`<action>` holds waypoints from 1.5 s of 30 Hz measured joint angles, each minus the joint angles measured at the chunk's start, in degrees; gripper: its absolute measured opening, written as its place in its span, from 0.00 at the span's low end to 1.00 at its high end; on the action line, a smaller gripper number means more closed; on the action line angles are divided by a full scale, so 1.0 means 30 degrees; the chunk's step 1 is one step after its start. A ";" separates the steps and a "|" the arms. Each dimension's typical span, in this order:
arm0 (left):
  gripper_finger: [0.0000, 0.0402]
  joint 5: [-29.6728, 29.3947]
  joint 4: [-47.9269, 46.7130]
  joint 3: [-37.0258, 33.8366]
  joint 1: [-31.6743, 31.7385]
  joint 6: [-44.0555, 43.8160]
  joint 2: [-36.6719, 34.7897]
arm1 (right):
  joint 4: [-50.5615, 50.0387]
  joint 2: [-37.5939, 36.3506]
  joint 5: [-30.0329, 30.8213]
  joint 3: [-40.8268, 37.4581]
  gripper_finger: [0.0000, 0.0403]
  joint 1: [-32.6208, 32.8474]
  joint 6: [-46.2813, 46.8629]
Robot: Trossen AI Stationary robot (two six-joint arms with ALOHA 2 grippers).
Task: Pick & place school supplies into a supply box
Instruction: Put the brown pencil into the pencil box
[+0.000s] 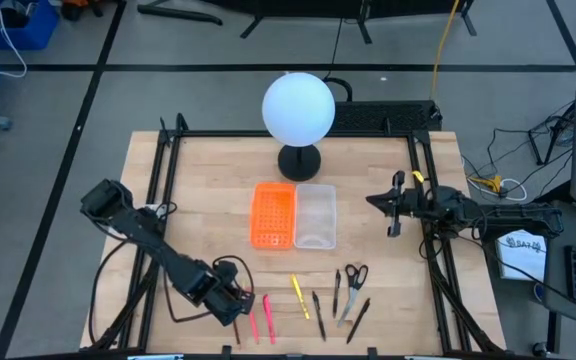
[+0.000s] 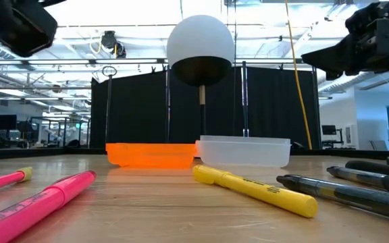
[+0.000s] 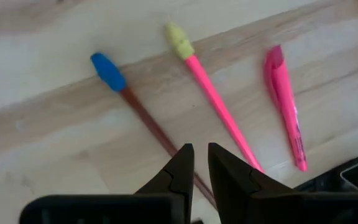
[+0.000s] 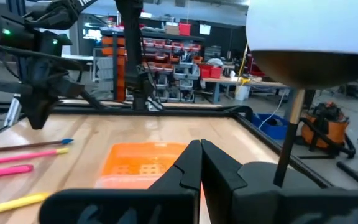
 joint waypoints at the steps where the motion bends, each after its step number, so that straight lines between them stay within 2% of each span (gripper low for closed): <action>1: 0.15 -0.0073 -0.0019 0.0000 0.0069 0.0203 -0.0033 | 0.0008 0.0000 -0.0007 0.0000 0.00 0.0000 0.0123; 8: 0.36 -0.0493 -0.2023 0.0000 0.0345 -0.2601 -0.0183 | 0.0022 0.0000 -0.0035 0.0000 0.00 0.0000 0.0214; 12: 0.47 -0.0311 -0.2263 0.0000 0.0701 -0.2770 -0.0183 | -0.0030 0.0000 -0.0035 0.0000 0.00 0.0000 0.0212; 15: 0.51 0.0362 -0.2528 0.0000 0.0990 -0.2799 -0.0183 | -0.0087 0.0000 -0.0035 -0.0004 0.00 0.0000 0.0204; 24: 0.53 0.1227 -0.4059 -0.0056 0.1522 -0.2720 -0.0183 | -0.0095 0.0000 -0.0042 0.0000 0.00 0.0000 0.0193; 35: 0.53 0.1714 -0.3834 -0.0758 0.2004 -0.1233 -0.0168 | -0.0095 -0.0007 -0.0042 -0.0004 0.00 0.0000 0.0196; 45: 0.53 0.2331 -0.2459 -0.0758 0.2050 -0.2274 0.0942 | -0.0095 -0.0007 -0.0036 -0.0004 0.00 0.0000 0.0207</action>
